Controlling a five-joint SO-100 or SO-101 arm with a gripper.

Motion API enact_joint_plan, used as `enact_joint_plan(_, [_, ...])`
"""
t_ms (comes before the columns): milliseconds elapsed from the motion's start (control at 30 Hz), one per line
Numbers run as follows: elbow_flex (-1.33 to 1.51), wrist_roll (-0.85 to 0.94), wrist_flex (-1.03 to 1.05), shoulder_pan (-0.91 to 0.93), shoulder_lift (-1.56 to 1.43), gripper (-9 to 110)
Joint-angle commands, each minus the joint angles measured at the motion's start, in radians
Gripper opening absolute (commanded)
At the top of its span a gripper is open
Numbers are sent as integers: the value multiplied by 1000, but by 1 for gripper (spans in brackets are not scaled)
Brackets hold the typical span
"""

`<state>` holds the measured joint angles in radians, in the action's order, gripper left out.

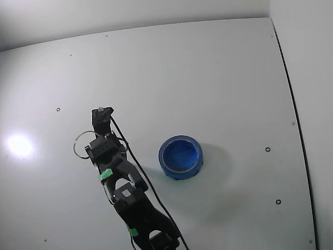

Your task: Grasp a block and put it in the bin.

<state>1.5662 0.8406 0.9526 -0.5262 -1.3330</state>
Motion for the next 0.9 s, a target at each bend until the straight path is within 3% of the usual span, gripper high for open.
enact_joint_plan(0, [-23, 8, -11, 0, -8, -1])
enact_joint_plan(200, [-18, -67, -9, 15, -25, 0])
enact_joint_plan(600, [17, -647, 3, 28, -624, 0])
enact_joint_plan(867, [307, -687, -12, 272, -827, 0])
